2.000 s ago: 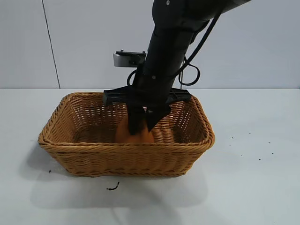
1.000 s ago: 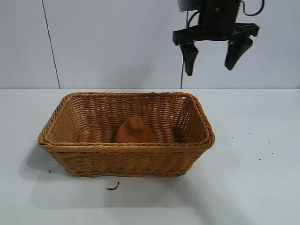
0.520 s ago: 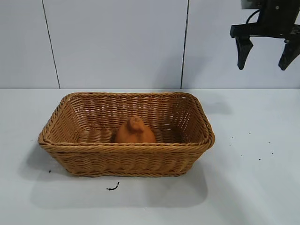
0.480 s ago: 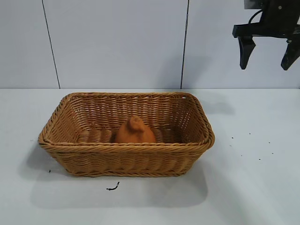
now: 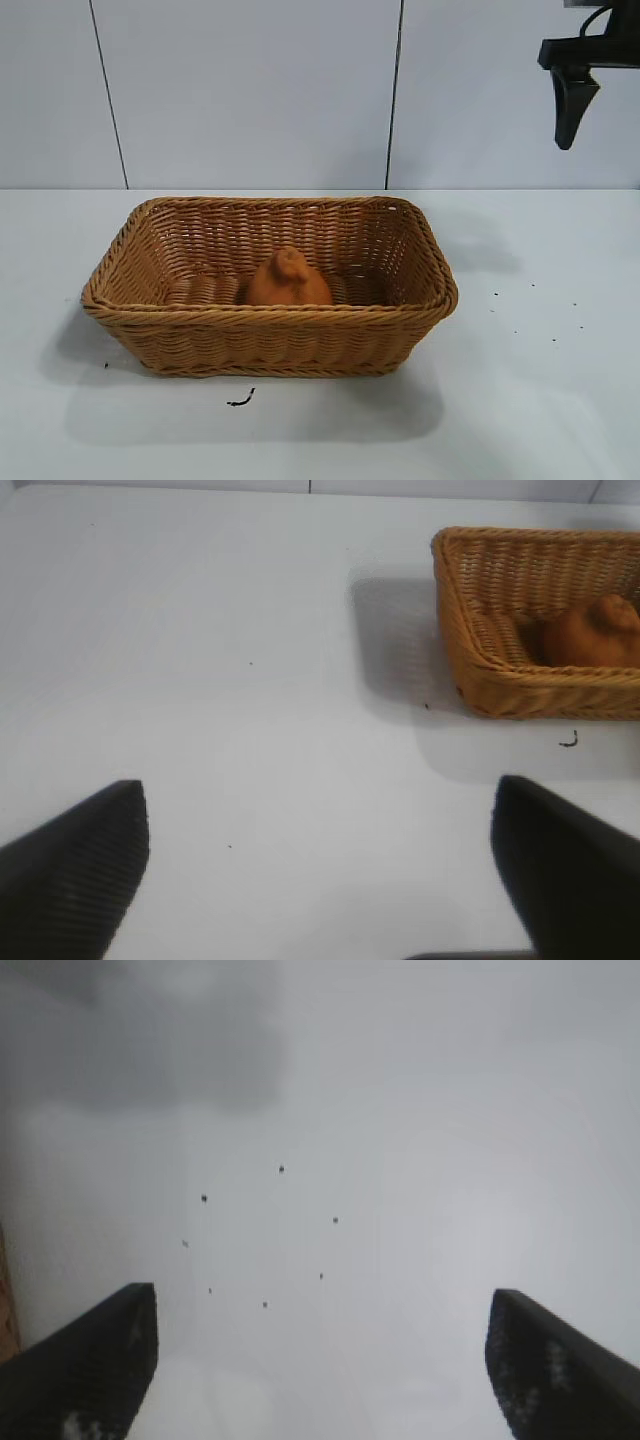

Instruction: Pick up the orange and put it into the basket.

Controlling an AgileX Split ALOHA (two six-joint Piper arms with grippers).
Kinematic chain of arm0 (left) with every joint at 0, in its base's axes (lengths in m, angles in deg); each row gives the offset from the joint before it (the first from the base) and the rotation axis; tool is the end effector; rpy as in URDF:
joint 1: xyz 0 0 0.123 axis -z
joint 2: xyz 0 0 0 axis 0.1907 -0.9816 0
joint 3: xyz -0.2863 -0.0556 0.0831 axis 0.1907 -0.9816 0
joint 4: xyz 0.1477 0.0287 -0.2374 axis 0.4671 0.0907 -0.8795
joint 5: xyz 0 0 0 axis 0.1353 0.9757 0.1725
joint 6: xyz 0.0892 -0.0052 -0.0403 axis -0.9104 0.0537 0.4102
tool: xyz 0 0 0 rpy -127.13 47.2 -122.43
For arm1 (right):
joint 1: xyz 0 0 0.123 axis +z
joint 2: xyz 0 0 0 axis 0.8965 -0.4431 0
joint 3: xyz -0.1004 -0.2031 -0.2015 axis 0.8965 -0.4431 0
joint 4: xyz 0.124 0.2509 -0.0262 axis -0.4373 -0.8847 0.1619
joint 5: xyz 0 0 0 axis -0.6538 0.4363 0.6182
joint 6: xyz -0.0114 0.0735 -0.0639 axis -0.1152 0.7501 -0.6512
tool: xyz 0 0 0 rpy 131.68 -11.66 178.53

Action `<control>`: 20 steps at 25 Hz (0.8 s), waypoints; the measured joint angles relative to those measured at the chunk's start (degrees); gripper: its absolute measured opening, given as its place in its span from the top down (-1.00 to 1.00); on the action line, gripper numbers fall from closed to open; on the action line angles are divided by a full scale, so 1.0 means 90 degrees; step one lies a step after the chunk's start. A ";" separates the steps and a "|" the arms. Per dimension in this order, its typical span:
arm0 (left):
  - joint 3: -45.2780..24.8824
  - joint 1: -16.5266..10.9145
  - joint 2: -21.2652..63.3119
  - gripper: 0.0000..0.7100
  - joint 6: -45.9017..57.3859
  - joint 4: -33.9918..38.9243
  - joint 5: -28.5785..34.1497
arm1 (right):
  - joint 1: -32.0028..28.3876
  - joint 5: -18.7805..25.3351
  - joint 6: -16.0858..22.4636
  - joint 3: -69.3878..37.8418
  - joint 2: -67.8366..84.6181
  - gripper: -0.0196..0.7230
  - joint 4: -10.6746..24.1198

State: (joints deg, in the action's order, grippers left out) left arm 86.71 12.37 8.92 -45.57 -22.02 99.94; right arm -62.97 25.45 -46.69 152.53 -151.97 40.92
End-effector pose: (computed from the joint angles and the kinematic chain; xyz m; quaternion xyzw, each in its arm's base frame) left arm 0.0075 -0.0013 0.2879 -0.0026 0.8538 -0.0210 0.5202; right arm 0.4052 0.0018 0.2879 0.0255 0.9943 -0.0136 0.1029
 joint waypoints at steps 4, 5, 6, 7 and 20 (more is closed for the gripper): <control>0.0000 0.0000 0.0000 -0.88 0.0000 0.0000 0.0000 | 0.0000 0.0000 0.0000 -0.1312 0.1431 -0.69 -0.0008; 0.0000 0.0000 0.0000 -0.88 0.0000 0.0000 0.0000 | 0.0000 0.0007 0.0000 -0.1663 0.1759 -0.69 -0.0008; 0.0000 0.0000 0.0000 -0.88 0.0000 0.0000 0.0000 | 0.0000 0.0007 0.0000 -0.2010 0.2151 -0.69 -0.0008; 0.0000 0.0000 0.0000 -0.88 0.0000 0.0000 0.0000 | 0.0000 0.0012 0.0000 -0.2356 0.2548 -0.69 -0.0008; 0.0000 0.0000 0.0000 -0.88 0.0000 0.0000 0.0000 | 0.0000 -0.0834 -0.0153 -0.6147 0.7448 -0.69 -0.0014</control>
State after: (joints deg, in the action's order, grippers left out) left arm 86.71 12.37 8.92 -45.57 -22.02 99.94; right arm -62.97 17.95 -48.07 97.20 -84.94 40.79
